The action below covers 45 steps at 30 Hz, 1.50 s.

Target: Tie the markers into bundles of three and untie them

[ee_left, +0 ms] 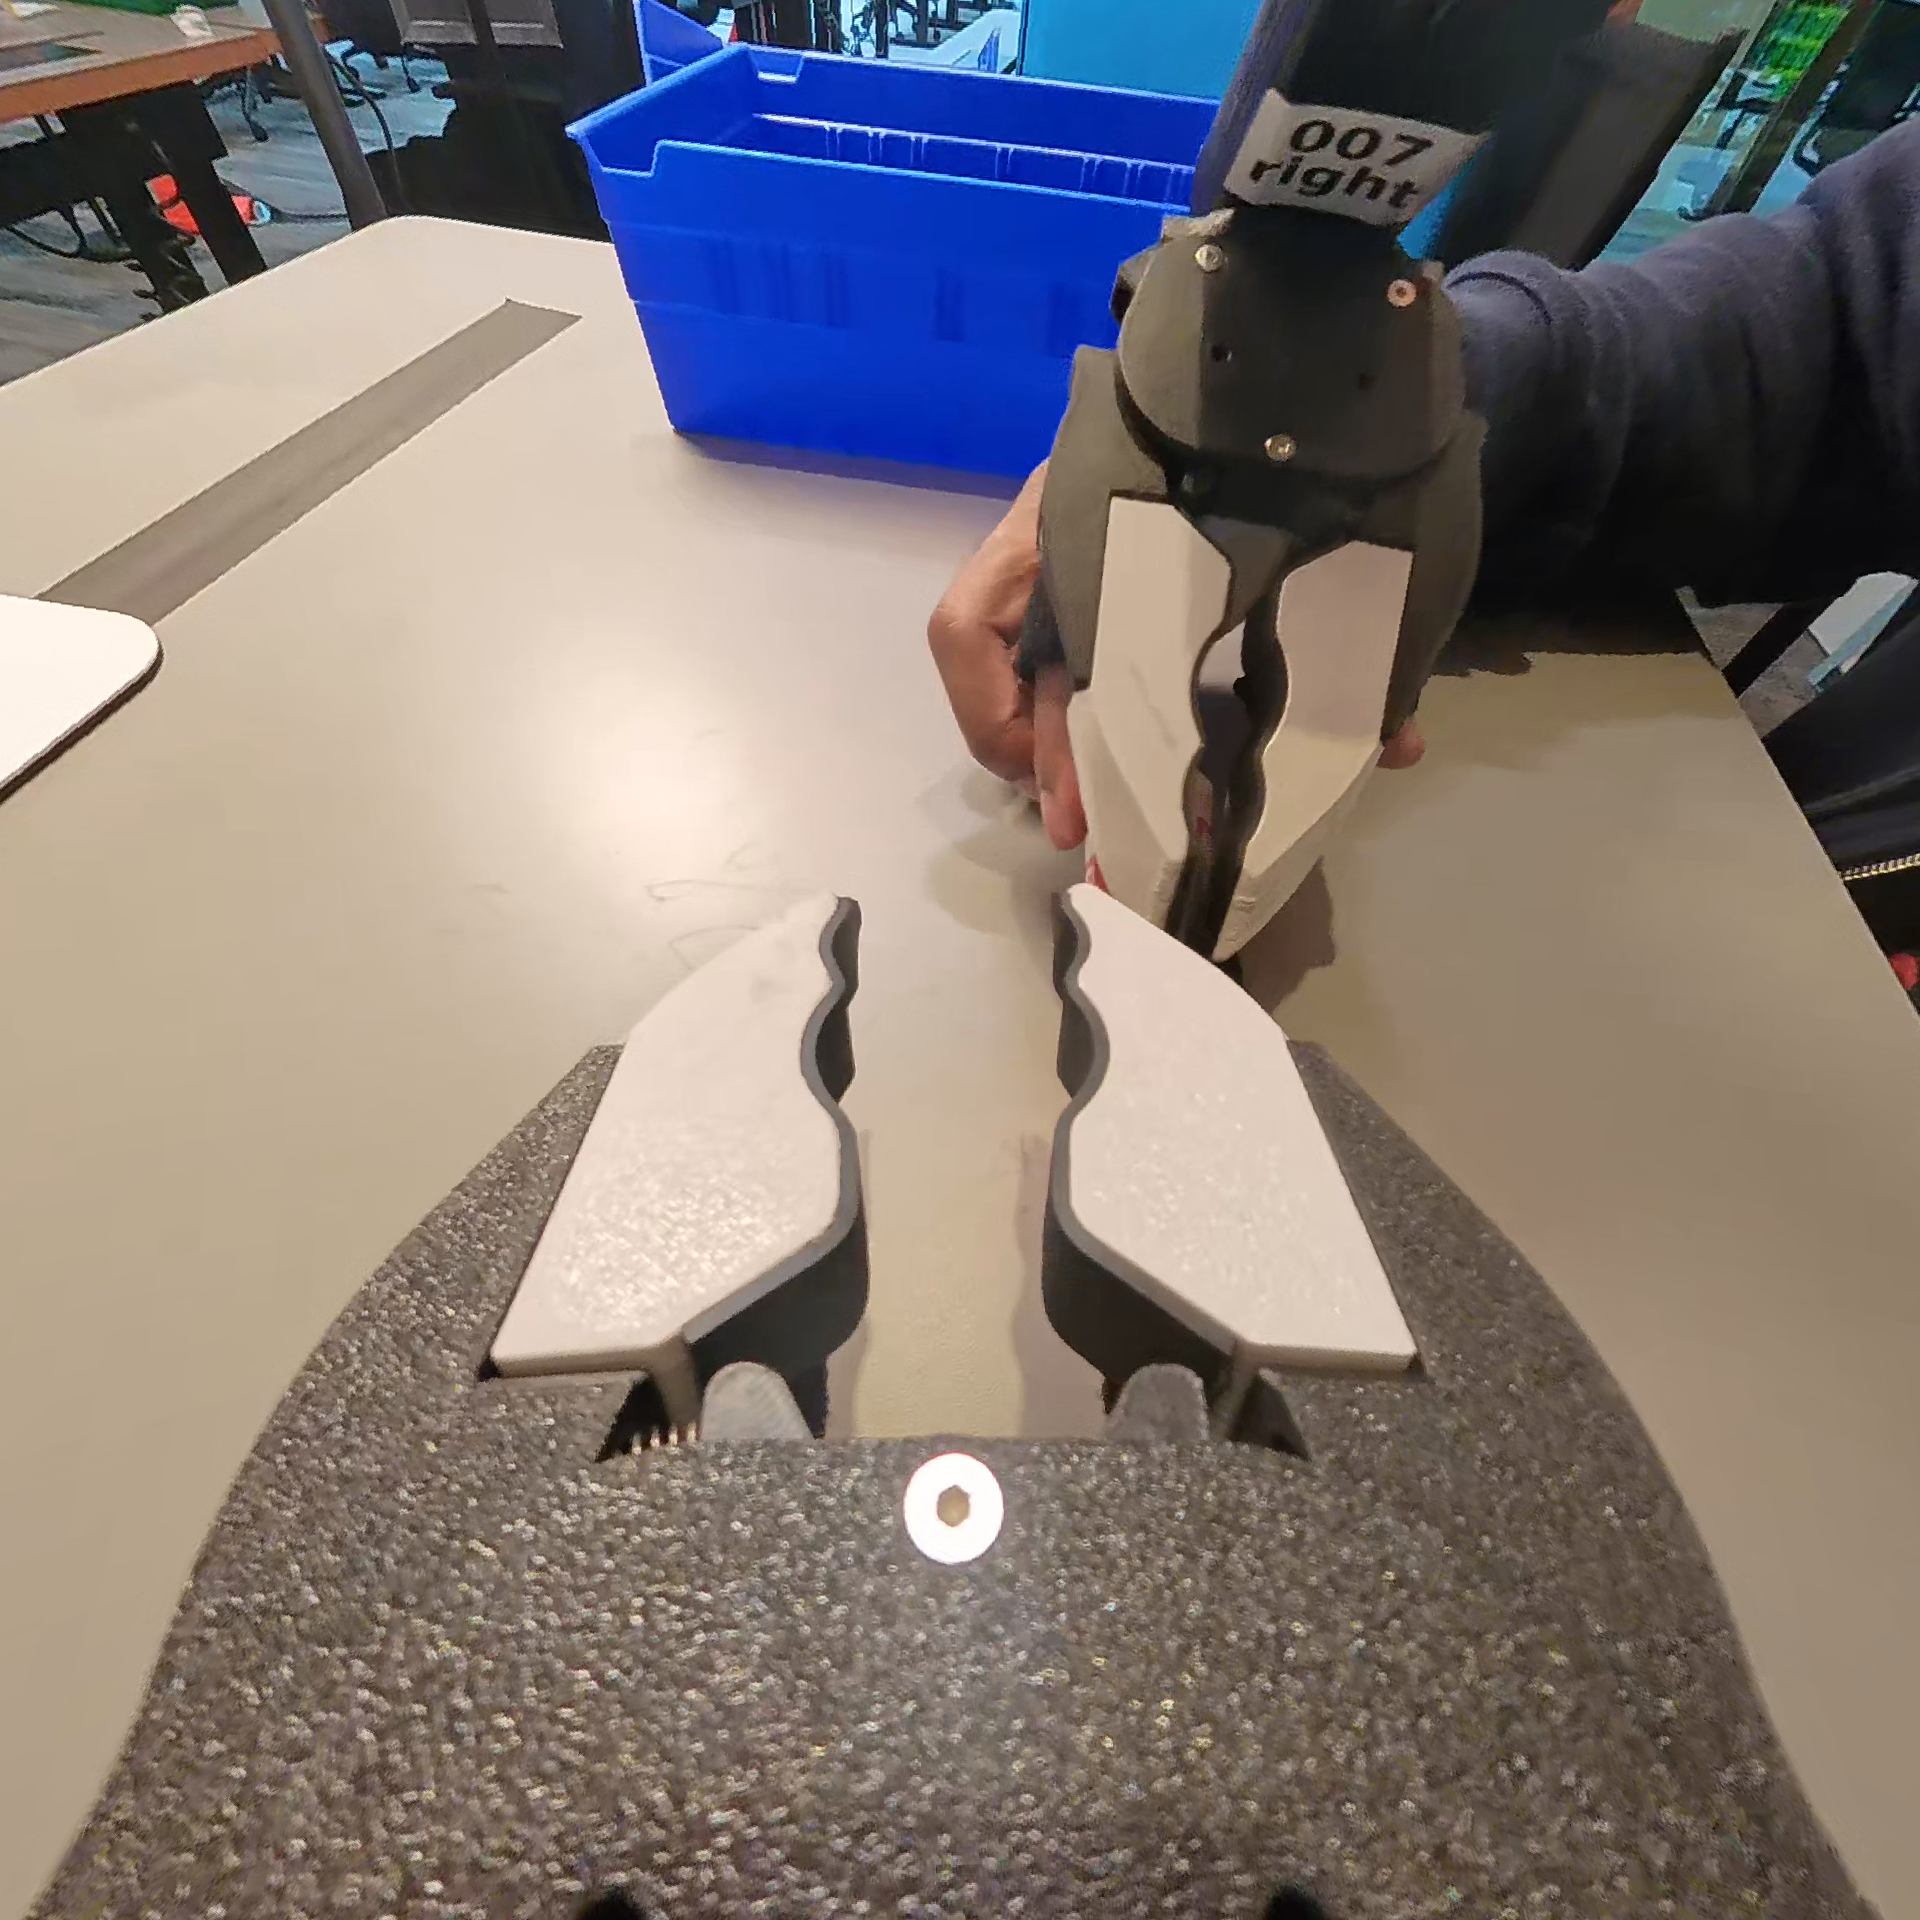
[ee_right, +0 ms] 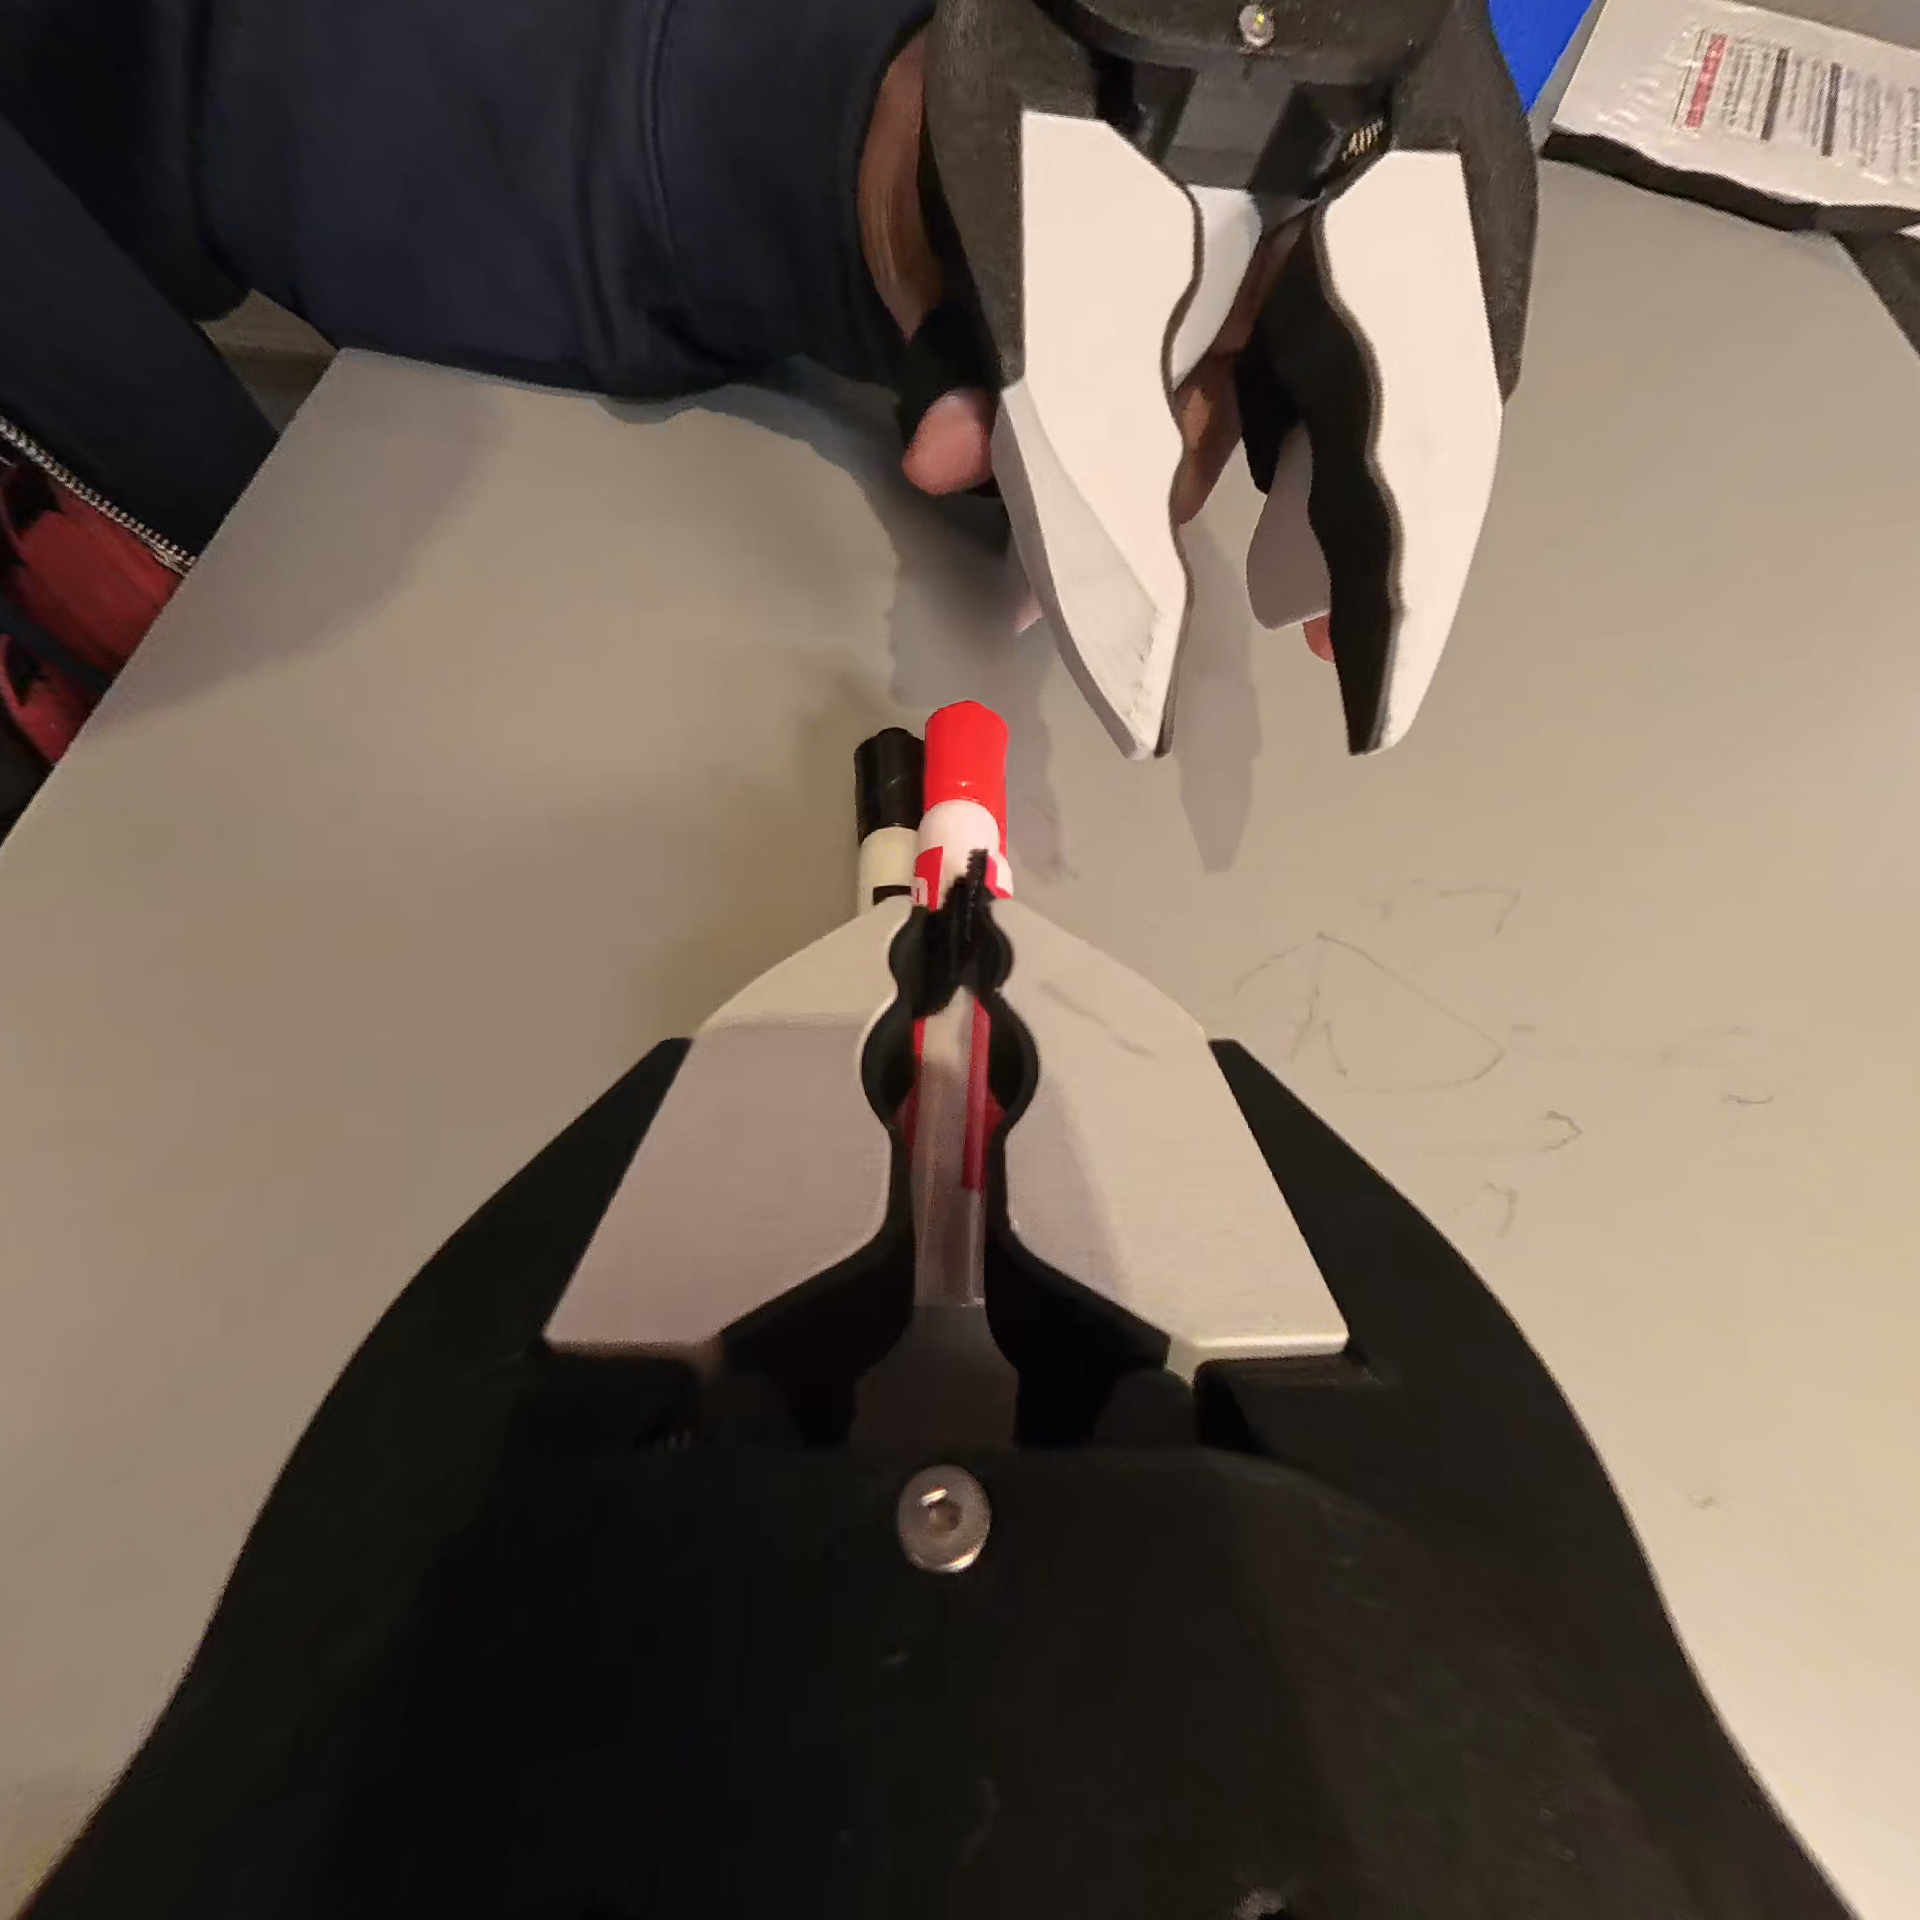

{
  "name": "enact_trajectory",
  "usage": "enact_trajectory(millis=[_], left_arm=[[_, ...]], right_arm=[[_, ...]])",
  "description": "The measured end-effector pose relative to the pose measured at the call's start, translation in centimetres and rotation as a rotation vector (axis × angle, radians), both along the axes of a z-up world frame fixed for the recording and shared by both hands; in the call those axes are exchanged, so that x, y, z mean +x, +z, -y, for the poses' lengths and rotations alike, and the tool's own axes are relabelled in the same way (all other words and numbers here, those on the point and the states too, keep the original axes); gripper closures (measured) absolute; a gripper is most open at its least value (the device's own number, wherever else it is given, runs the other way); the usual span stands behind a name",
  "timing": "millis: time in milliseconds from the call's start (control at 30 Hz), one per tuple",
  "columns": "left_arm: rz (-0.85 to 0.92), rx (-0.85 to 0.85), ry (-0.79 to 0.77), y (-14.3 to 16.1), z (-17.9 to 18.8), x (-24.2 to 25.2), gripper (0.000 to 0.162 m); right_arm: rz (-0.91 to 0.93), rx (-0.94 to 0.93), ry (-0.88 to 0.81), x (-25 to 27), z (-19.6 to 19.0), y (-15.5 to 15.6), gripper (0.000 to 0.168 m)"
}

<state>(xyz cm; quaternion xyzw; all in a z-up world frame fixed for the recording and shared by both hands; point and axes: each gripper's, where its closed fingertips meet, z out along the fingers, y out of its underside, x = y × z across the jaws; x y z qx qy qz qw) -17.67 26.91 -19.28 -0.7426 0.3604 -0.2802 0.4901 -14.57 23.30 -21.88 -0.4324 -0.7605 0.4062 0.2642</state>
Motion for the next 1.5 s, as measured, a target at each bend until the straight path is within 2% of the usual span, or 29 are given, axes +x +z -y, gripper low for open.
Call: enact_trajectory(millis=[167, 367, 533, 667, 733, 833, 933, 1067, 1300, 1400, 1500], left_arm=[[0.019, 0.001, 0.024, 0.2, -0.3, -0.4, 0.129], [0.092, 0.014, 0.073, 1.1, -0.8, -1.1, 0.137], [0.184, 0.025, 0.089, 2.4, -1.0, -1.4, 0.137], [0.211, 0.017, 0.096, 2.6, -1.0, -1.4, 0.137], [0.199, 0.016, 0.091, 2.5, -0.9, -1.1, 0.137], [0.188, 0.015, 0.079, 2.3, -0.8, -0.6, 0.137], [0.175, 0.01, 0.072, 2.0, -0.7, -0.3, 0.137], [0.169, 0.017, 0.078, 2.0, -0.7, -0.4, 0.137], [0.16, 0.017, 0.076, 2.0, -0.6, -0.5, 0.137], [0.178, 0.022, 0.074, 2.2, -0.6, -0.4, 0.137], [0.192, 0.04, 0.076, 2.5, -0.6, -0.4, 0.136]], right_arm=[[0.026, 0.046, -0.094, -0.1, -1.0, 0.4, 0.165], [-0.074, -0.027, -0.354, 2.1, -4.0, 6.0, 0.165], [-0.123, -0.024, -0.664, 8.4, -9.5, 12.0, 0.165], [-0.093, 0.033, -1.008, 17.2, -16.7, 14.2, 0.165], [-0.026, 0.069, -1.218, 23.1, -21.3, 13.4, 0.165], [0.095, 0.065, -1.457, 30.5, -26.4, 9.9, 0.164], [0.211, 0.018, -1.55, 33.2, -28.3, 5.6, 0.165], [0.381, 0.151, -1.619, 34.6, -29.0, 1.9, 0.165], [0.537, 0.297, -1.653, 35.7, -29.3, 0.4, 0.163], [0.497, 0.268, -1.675, 36.1, -29.4, 0.7, 0.161], [0.422, 0.281, -1.68, 36.3, -29.4, 2.4, 0.158]])
